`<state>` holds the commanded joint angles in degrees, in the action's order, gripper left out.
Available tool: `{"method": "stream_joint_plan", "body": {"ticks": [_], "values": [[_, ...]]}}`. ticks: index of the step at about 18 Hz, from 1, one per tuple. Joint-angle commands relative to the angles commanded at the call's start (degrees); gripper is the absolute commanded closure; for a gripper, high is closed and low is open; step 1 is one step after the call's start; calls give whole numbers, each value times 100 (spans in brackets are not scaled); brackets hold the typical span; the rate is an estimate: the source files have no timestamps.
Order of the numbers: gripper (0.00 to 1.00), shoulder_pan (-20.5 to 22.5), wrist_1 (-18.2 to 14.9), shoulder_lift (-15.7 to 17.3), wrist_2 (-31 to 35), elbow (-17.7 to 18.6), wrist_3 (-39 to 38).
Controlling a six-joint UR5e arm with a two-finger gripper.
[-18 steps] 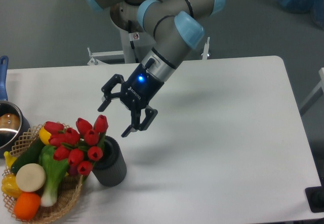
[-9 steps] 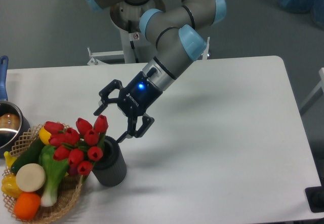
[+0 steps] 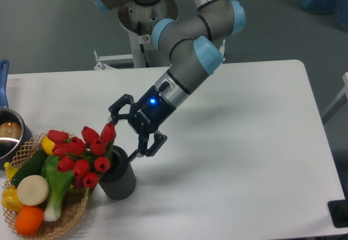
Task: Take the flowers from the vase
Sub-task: 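Position the gripper fingers around the tulip stems at the vase rim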
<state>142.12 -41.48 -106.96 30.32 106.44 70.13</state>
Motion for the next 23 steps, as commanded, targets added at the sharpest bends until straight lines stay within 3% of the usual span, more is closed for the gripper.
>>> {"method": "stream_joint_plan", "body": {"ticks": [4, 23], "values": [[0, -140, 0, -44, 0, 9, 361], [0, -237, 0, -263, -342, -105, 169]]}}
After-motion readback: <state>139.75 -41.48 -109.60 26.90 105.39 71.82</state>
